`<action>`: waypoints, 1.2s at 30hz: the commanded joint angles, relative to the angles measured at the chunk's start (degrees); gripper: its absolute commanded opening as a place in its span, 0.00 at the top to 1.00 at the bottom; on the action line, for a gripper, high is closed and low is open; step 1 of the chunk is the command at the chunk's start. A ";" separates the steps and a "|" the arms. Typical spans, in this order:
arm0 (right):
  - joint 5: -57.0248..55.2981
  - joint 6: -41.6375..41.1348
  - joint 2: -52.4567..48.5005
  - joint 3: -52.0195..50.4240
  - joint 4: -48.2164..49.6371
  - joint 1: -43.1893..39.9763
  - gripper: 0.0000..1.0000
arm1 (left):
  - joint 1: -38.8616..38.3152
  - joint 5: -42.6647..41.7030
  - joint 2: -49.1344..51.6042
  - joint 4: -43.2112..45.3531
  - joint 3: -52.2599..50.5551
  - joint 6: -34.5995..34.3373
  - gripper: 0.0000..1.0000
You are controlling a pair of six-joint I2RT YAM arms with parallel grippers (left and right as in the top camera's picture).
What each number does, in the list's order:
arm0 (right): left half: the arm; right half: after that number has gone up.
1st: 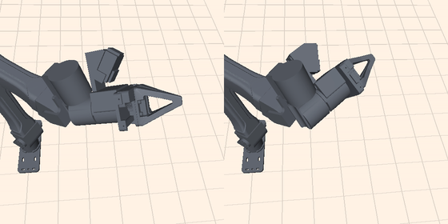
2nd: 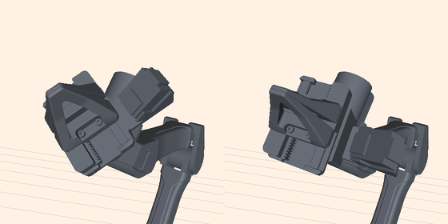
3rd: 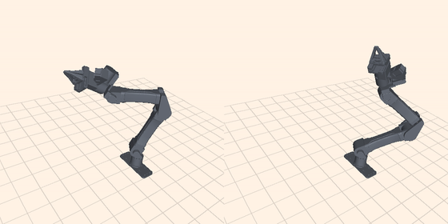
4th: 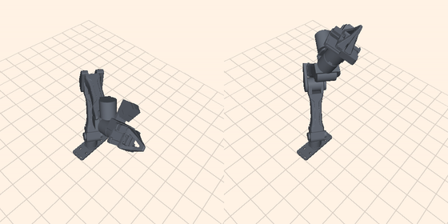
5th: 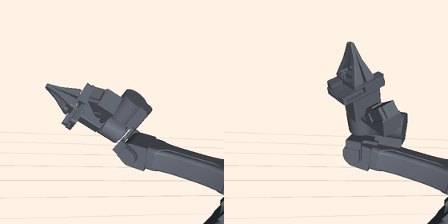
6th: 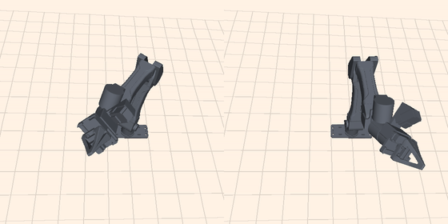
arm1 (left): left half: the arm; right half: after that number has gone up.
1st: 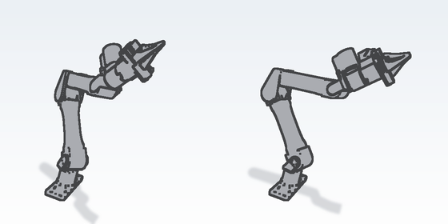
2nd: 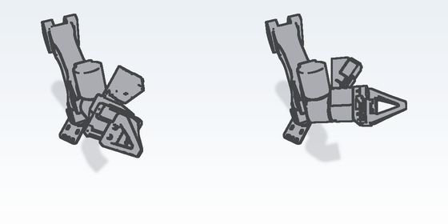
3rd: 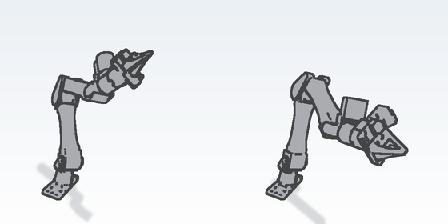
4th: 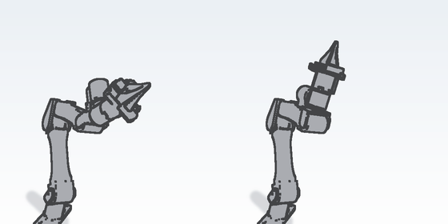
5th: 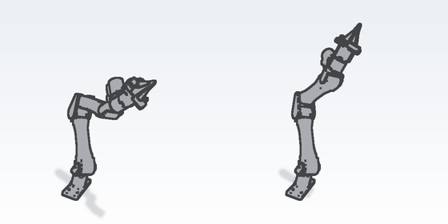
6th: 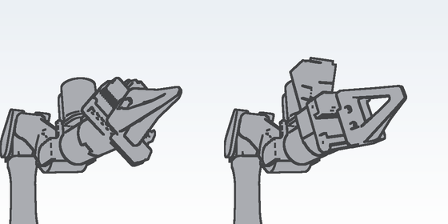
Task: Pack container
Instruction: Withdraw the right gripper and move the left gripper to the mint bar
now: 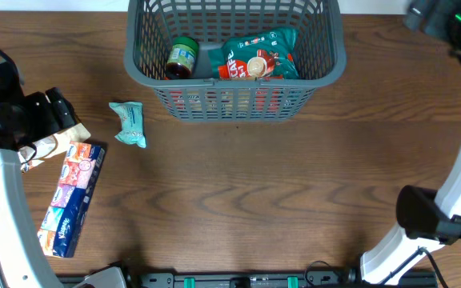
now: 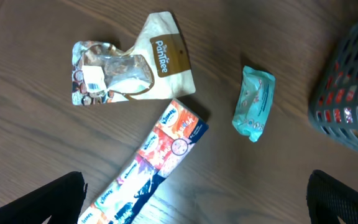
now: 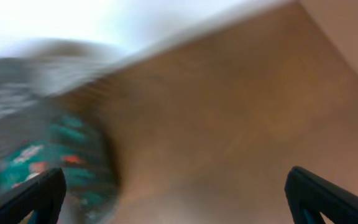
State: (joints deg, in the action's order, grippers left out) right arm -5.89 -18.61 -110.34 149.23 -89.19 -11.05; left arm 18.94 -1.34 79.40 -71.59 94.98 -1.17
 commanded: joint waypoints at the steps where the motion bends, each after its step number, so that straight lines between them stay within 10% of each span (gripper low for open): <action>1: -0.76 -8.98 -3.98 -3.69 -3.63 -5.16 0.01 | -2.27 -0.17 -0.42 -0.07 -0.22 3.61 0.01; 18: 10.88 3.04 -4.22 -53.05 24.22 4.11 0.01 | -13.94 0.44 13.11 6.93 -0.22 -2.12 0.01; 36: 10.58 2.82 -4.22 -61.37 33.48 7.69 0.01 | -15.56 0.44 35.30 10.47 -0.22 2.23 0.01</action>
State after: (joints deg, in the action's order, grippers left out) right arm 4.75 -16.29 -114.76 88.20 -55.86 -3.88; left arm 3.92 -1.13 112.73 -61.58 94.98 0.05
